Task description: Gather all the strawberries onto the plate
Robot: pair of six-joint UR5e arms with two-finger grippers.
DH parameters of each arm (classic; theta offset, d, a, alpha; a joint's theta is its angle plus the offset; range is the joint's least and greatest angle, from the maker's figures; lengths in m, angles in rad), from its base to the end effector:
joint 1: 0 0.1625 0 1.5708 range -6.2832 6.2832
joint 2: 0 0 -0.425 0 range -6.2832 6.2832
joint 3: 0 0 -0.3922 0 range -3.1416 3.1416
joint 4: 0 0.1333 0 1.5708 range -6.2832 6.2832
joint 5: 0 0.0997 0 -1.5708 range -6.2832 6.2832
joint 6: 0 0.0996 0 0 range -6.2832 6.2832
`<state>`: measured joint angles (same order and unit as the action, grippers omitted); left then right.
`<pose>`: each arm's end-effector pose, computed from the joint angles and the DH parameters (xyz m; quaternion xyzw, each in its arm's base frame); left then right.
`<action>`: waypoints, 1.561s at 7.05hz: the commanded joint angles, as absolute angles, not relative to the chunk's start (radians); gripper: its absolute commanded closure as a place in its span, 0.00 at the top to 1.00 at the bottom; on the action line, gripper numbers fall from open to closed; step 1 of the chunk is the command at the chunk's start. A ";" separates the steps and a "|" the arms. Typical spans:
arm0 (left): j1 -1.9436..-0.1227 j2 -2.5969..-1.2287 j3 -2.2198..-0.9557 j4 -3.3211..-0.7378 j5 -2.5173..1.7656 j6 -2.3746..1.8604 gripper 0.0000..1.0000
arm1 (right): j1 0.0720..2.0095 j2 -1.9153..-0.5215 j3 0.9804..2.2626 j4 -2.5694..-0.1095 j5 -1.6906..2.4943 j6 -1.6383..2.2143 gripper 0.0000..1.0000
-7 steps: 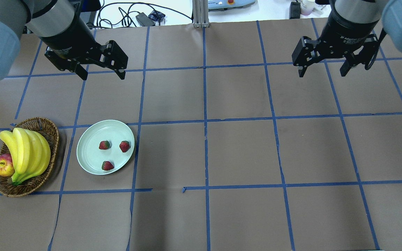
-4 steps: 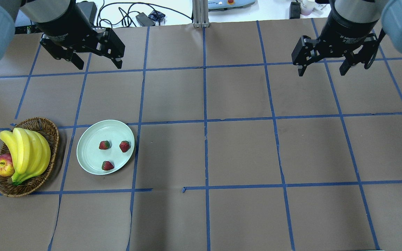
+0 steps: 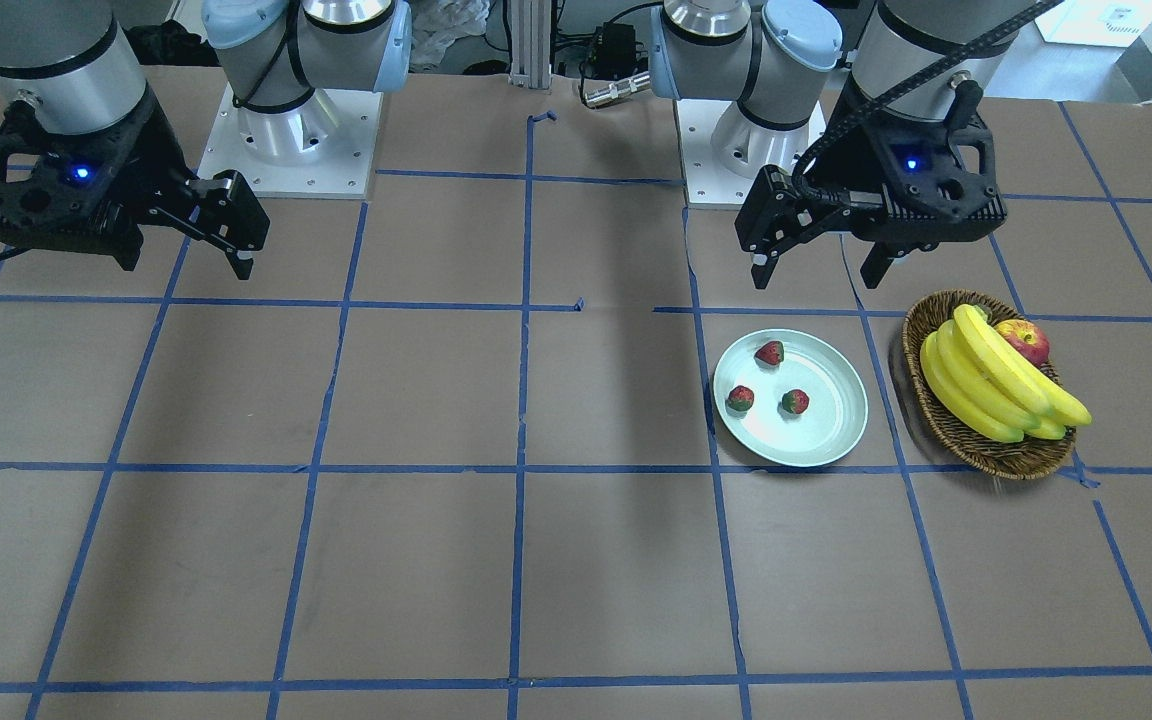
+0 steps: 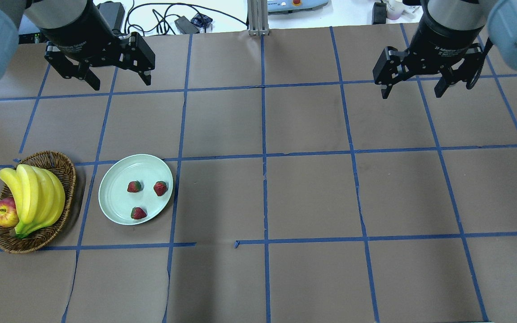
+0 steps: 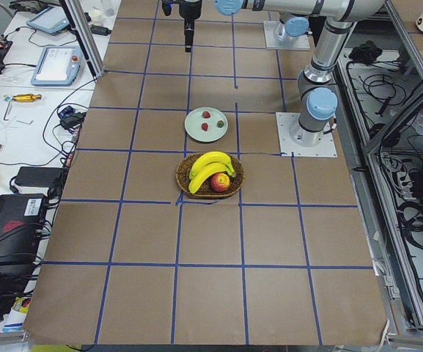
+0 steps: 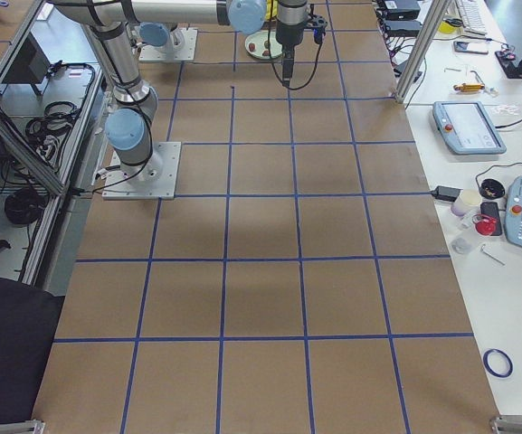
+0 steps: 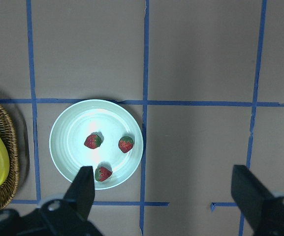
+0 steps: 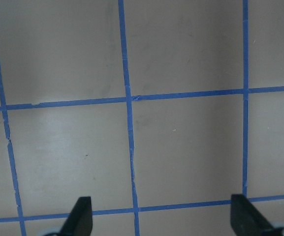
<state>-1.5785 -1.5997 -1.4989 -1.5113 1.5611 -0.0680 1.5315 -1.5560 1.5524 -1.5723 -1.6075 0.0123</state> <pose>-0.1382 -0.5124 0.5153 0.0299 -0.9982 0.0510 0.0068 0.1100 -0.5034 0.4898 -0.0258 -0.9995 0.0023 0.0184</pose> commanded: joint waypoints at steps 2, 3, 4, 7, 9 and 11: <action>-1.580 -1.600 -1.526 -1.505 1.565 -0.071 1.00 | 1.536 -1.565 1.537 -1.562 -1.591 0.015 1.00; -1.580 -1.600 -1.529 -1.505 1.565 -0.071 1.00 | 1.536 -1.574 1.537 -1.557 -1.563 0.018 1.00; -1.580 -1.600 -1.531 -1.505 1.565 -0.069 1.00 | 1.536 -1.572 1.532 -1.557 -1.563 0.017 1.00; -1.582 -1.601 -1.531 -1.506 1.563 -0.063 1.00 | 1.537 -1.565 1.540 -1.563 -1.571 0.008 1.00; -1.583 -1.600 -1.532 -1.506 1.565 -0.061 1.00 | 1.560 -1.562 1.546 -1.574 -1.574 0.012 1.00; -1.585 -1.600 -1.532 -1.506 1.565 -0.061 1.00 | 1.559 -1.560 1.539 -1.572 -1.572 0.011 1.00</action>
<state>-1.5840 -1.6000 -1.5324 -1.5063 1.5645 -0.0615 1.5572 -1.5613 1.5428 -1.5728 -1.5732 0.0111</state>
